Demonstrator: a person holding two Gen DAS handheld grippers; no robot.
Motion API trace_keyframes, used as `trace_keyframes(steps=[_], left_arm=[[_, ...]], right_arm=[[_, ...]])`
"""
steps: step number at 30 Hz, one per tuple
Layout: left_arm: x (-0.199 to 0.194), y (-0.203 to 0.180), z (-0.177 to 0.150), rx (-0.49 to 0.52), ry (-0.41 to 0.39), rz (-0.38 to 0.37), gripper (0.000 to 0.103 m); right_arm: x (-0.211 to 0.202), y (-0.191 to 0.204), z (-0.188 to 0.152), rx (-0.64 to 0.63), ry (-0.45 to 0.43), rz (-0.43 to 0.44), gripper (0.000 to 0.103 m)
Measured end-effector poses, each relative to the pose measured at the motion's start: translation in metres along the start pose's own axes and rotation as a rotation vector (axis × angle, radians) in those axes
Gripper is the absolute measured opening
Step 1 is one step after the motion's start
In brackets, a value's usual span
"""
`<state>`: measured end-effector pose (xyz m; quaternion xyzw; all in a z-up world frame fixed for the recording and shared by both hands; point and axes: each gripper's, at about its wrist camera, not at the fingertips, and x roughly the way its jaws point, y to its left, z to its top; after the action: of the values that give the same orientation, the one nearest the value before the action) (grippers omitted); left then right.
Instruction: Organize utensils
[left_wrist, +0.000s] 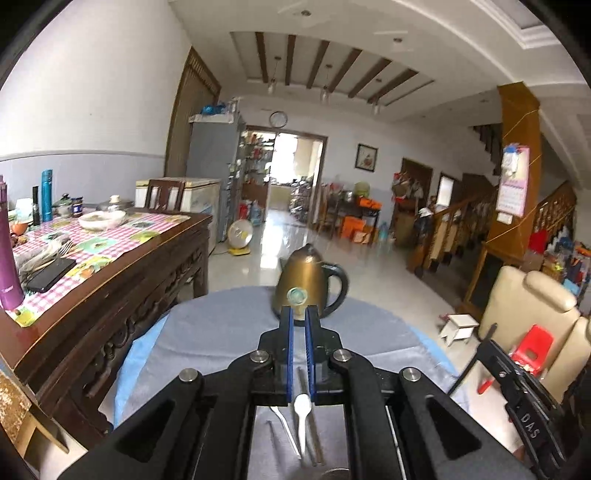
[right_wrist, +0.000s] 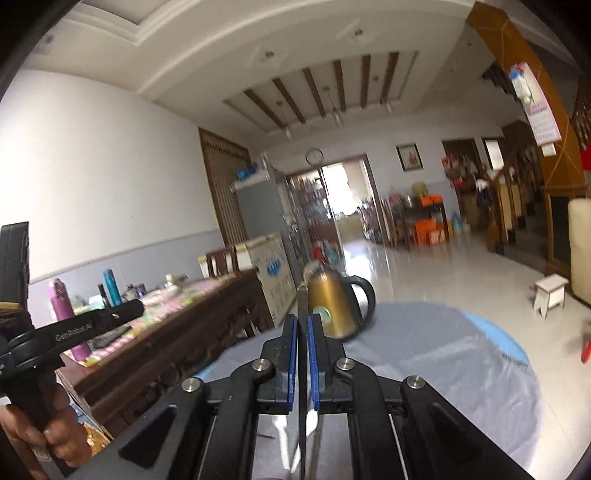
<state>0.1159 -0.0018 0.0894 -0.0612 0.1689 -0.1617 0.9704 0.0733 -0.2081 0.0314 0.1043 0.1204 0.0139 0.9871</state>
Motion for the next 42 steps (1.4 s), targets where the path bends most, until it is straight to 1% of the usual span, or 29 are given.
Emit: trace_keyframes(steps=[2, 4, 5, 7, 10, 13, 14, 17, 20, 22, 25, 26, 27, 28, 29, 30, 32, 34, 36, 39, 41, 42], left_arm=[[-0.008, -0.003, 0.002, 0.000, -0.004, -0.030, 0.006], [-0.010, -0.005, 0.002, 0.014, -0.012, -0.023, 0.006], [-0.007, -0.002, 0.001, 0.013, -0.004, -0.013, 0.006], [0.001, 0.008, -0.004, -0.004, 0.039, -0.025, 0.006], [0.013, 0.023, -0.020, -0.004, 0.104, 0.014, 0.006], [0.026, 0.047, -0.049, -0.008, 0.212, 0.051, 0.006], [0.029, 0.053, -0.058, -0.008, 0.244, 0.053, 0.006], [0.034, 0.070, -0.098, -0.016, 0.361, 0.066, 0.007], [0.035, 0.078, -0.143, -0.032, 0.489, 0.053, 0.007], [0.035, 0.078, -0.173, -0.043, 0.567, 0.029, 0.008], [0.028, 0.074, -0.201, -0.079, 0.611, -0.006, 0.008], [0.025, 0.072, -0.209, -0.085, 0.624, -0.021, 0.011], [0.023, 0.068, -0.217, -0.086, 0.636, -0.036, 0.019], [0.020, 0.064, -0.223, -0.081, 0.647, -0.047, 0.026], [0.017, 0.060, -0.228, -0.069, 0.652, -0.053, 0.038], [0.014, 0.056, -0.233, -0.054, 0.653, -0.055, 0.045], [0.011, 0.049, -0.239, -0.031, 0.654, -0.058, 0.048], [0.010, 0.041, -0.244, -0.007, 0.661, -0.068, 0.049], [0.014, 0.037, -0.247, 0.016, 0.667, -0.050, 0.049], [0.022, 0.039, -0.259, 0.015, 0.708, -0.044, 0.049], [0.027, 0.040, -0.269, 0.008, 0.755, -0.032, 0.048], [0.025, 0.039, -0.270, 0.019, 0.723, -0.028, 0.046]], right_arm=[[-0.008, 0.012, 0.006, -0.015, -0.031, 0.013, 0.007], [-0.011, 0.020, 0.007, -0.024, -0.042, 0.020, 0.007], [-0.012, 0.023, 0.008, -0.026, -0.046, 0.019, 0.007], [-0.011, 0.027, 0.008, -0.021, -0.038, 0.028, 0.007], [-0.013, 0.029, 0.005, -0.021, -0.038, 0.028, 0.007], [-0.013, 0.029, 0.001, -0.019, -0.013, 0.040, 0.007], [-0.012, 0.029, -0.001, -0.018, -0.006, 0.041, 0.007], [-0.009, 0.028, -0.012, -0.020, 0.032, 0.050, 0.007], [-0.003, 0.029, -0.030, -0.047, 0.079, 0.041, 0.007], [-0.001, 0.025, -0.043, -0.058, 0.109, 0.028, 0.007], [0.003, 0.021, -0.057, -0.066, 0.146, 0.009, 0.007], [0.003, 0.019, -0.060, -0.066, 0.154, 0.003, 0.007], [0.002, 0.018, -0.063, -0.067, 0.161, -0.004, 0.007], [0.002, 0.017, -0.065, -0.068, 0.166, -0.009, 0.007], [0.001, 0.015, -0.066, -0.068, 0.169, -0.011, 0.007], [0.001, 0.013, -0.068, -0.066, 0.175, -0.015, 0.007], [0.000, 0.011, -0.070, -0.062, 0.183, -0.019, 0.007], [0.003, 0.010, -0.071, -0.046, 0.198, -0.021, 0.007], [0.002, 0.003, -0.072, -0.022, 0.218, -0.023, 0.008], [0.000, -0.006, -0.071, 0.007, 0.231, -0.028, 0.009], [-0.003, -0.013, -0.070, 0.014, 0.220, -0.047, 0.010], [-0.005, -0.017, -0.069, 0.019, 0.215, -0.058, 0.010]])
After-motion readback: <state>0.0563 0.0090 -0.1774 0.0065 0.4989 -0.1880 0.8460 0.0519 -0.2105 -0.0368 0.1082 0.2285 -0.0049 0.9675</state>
